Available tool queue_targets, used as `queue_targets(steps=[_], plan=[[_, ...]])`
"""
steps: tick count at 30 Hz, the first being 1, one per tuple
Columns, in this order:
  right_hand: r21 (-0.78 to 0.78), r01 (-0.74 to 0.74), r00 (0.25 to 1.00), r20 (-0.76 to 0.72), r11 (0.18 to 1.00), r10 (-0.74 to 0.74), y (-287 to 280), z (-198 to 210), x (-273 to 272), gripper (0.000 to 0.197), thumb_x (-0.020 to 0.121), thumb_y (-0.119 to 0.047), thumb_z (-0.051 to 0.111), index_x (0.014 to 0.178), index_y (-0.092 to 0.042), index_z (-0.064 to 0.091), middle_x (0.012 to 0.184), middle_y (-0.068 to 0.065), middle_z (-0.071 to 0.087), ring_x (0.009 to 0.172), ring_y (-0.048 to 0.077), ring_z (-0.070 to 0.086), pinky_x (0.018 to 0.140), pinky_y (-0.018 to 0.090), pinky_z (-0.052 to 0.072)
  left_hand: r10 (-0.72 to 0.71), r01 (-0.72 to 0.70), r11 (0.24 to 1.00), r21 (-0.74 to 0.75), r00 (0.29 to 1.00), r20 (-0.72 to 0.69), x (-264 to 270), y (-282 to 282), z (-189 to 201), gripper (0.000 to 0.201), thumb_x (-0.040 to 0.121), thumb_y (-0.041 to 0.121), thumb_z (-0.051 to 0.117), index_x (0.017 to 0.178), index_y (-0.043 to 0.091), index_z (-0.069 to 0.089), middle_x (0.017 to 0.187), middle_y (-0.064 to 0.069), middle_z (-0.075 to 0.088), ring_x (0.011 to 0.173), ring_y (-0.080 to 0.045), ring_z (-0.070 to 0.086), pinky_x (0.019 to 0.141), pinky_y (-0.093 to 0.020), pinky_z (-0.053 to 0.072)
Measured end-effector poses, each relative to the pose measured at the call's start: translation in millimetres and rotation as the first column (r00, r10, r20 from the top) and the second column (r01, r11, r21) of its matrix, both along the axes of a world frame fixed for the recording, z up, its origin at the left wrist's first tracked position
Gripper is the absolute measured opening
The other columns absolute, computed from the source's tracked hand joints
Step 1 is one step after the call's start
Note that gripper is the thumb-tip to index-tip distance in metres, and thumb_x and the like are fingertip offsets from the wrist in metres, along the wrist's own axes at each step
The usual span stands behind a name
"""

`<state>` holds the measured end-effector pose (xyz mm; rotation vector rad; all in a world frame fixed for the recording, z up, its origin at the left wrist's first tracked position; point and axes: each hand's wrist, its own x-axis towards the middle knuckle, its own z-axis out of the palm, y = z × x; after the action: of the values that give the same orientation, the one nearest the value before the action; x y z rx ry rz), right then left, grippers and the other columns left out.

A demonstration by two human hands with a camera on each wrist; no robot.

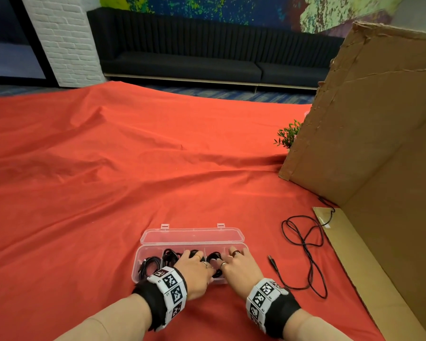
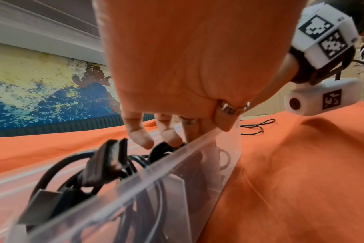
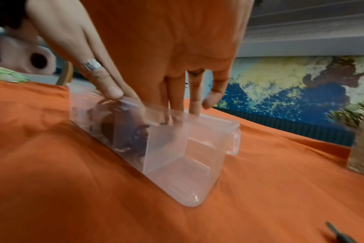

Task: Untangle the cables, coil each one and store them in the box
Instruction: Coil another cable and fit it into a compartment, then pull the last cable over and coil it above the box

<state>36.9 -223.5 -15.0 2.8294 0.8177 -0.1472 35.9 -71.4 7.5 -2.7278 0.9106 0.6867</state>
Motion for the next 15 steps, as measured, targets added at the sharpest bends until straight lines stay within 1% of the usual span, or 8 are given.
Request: queue_targets(steps=[2,5,7,8,9,11,13,15], plan=[[-0.037,-0.009,1.000,-0.004,0.999,0.009,-1.0,-2.8,-1.4,0.037,0.069,-0.027,0.034,0.061,-0.025,0.070,0.058,-0.010,0.063,0.074,0.013,0.061,0.058,0.031,0.047,-0.005,0.005,1.000,0.006,1.000,0.003,-0.1,-0.5,1.1,0.037,0.097,0.025,0.030,0.129,0.014,0.044,0.134,-0.003,0.051,0.125,-0.029,0.032,0.095,-0.047,0.025],[-0.074,0.020,0.998,0.056,0.997,-0.016,-0.9,-3.5,-1.9,0.043,0.069,-0.026,0.030,0.061,-0.020,0.071,0.069,-0.008,0.067,0.086,0.017,0.055,0.060,0.032,0.049,0.000,0.000,1.000,0.014,1.000,-0.003,-0.6,-0.1,2.0,0.039,0.096,0.025,0.030,0.132,0.015,0.040,0.137,-0.004,0.049,0.127,-0.029,0.031,0.096,-0.049,0.024],[-0.043,0.085,0.996,0.045,0.995,-0.083,-0.9,-0.7,-3.1,0.036,0.067,-0.027,0.038,0.057,-0.021,0.072,0.083,-0.006,0.071,0.092,0.020,0.046,0.059,0.033,0.051,0.003,-0.002,1.000,0.016,1.000,-0.012,-1.2,0.7,2.5,0.040,0.097,0.027,0.028,0.135,0.017,0.037,0.140,-0.004,0.046,0.129,-0.030,0.030,0.097,-0.050,0.023],[-0.032,0.094,0.994,0.050,0.995,-0.093,-1.4,2.5,-3.3,0.026,0.064,-0.030,0.049,0.053,-0.022,0.071,0.089,-0.007,0.071,0.092,0.020,0.043,0.058,0.034,0.052,0.005,-0.005,1.000,0.016,1.000,-0.016,-1.1,1.2,2.4,0.041,0.097,0.027,0.028,0.136,0.018,0.036,0.141,-0.003,0.045,0.129,-0.030,0.029,0.097,-0.051,0.022],[-0.028,0.092,0.994,0.060,0.995,-0.090,-1.8,6.0,-3.1,0.015,0.058,-0.033,0.062,0.050,-0.024,0.070,0.091,-0.008,0.071,0.092,0.020,0.042,0.057,0.035,0.053,0.005,-0.005,1.000,0.017,1.000,-0.015,-0.6,1.6,1.9,0.042,0.097,0.028,0.027,0.137,0.018,0.035,0.141,-0.003,0.044,0.129,-0.030,0.030,0.097,-0.051,0.022],[-0.063,0.085,0.996,0.037,0.994,-0.083,-2.7,5.9,0.1,0.017,0.043,-0.038,0.079,0.049,-0.026,0.069,0.086,-0.009,0.068,0.088,0.019,0.040,0.055,0.033,0.051,0.000,0.000,1.000,0.029,1.000,-0.010,0.1,2.5,0.7,0.042,0.097,0.028,0.027,0.137,0.019,0.036,0.141,-0.001,0.045,0.128,-0.030,0.030,0.096,-0.051,0.022],[-0.069,0.126,0.992,-0.013,0.990,-0.127,-2.3,2.9,5.0,0.021,0.040,-0.041,0.080,0.049,-0.026,0.068,0.078,-0.009,0.063,0.084,0.018,0.039,0.052,0.031,0.048,-0.003,0.004,0.999,0.039,1.000,-0.015,-0.1,2.6,0.8,0.043,0.097,0.029,0.026,0.139,0.019,0.034,0.142,-0.001,0.044,0.130,-0.030,0.029,0.098,-0.052,0.021],[-0.087,0.115,0.993,-0.012,0.990,-0.117,3.6,6.7,6.1,0.018,0.044,-0.041,0.075,0.050,-0.026,0.068,0.074,-0.008,0.062,0.084,0.017,0.043,0.055,0.033,0.049,0.005,-0.005,1.000,0.018,1.000,-0.015,-1.2,2.5,2.0,0.045,0.099,0.032,0.022,0.141,0.020,0.031,0.145,-0.002,0.040,0.131,-0.030,0.028,0.100,-0.052,0.019]])
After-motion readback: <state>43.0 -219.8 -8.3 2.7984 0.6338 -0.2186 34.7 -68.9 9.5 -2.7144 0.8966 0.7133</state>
